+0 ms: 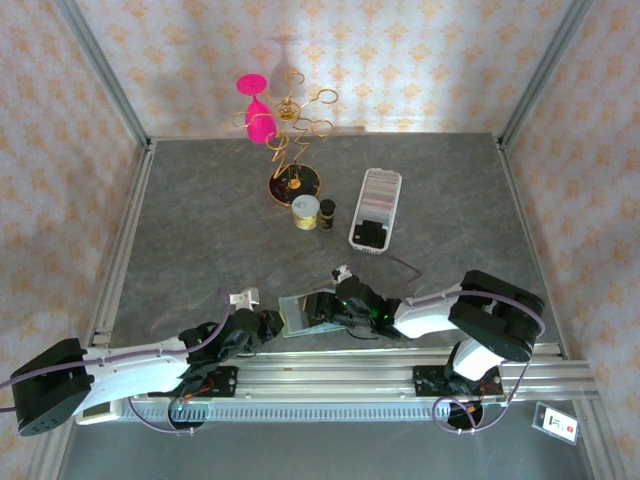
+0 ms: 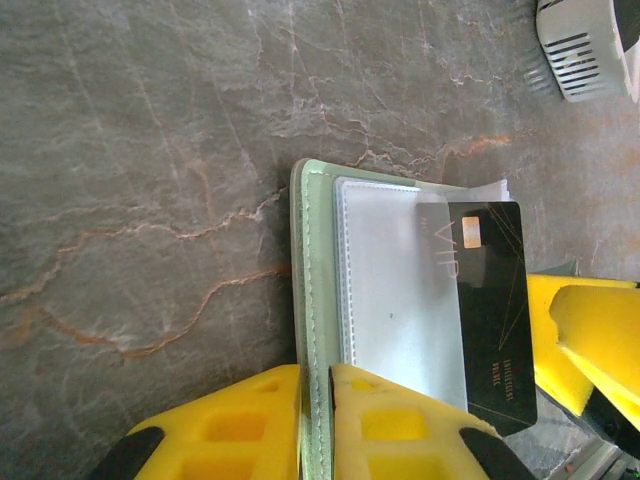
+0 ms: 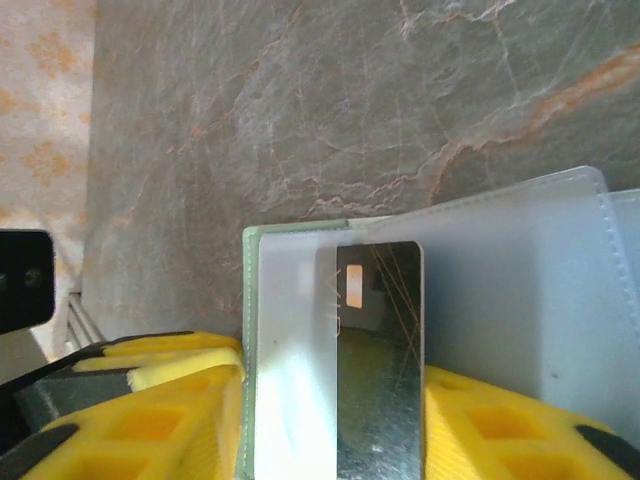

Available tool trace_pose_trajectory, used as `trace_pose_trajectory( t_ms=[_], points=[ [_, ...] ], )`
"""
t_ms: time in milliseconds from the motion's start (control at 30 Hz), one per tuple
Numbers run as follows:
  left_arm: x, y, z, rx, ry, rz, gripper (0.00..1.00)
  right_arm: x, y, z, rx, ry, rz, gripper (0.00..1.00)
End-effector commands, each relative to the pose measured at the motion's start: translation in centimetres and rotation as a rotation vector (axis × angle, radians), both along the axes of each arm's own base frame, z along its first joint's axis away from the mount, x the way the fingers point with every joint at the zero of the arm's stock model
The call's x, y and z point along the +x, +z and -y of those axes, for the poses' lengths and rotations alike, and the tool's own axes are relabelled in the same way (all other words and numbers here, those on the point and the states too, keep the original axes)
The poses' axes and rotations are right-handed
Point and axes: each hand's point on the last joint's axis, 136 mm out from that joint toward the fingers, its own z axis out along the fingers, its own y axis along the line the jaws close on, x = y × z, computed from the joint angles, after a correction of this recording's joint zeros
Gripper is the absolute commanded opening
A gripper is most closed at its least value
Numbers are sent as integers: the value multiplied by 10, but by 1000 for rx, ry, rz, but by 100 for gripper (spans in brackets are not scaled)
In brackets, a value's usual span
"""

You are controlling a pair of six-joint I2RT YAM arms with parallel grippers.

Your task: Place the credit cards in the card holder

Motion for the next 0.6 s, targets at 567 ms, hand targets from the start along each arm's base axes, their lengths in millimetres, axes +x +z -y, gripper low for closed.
trace_pose_trajectory(
  t_ms=[567],
  points=[
    [-2,-7,-5,6,10,-11,13,12,-15,38,-296,-77,36,41]
  ],
)
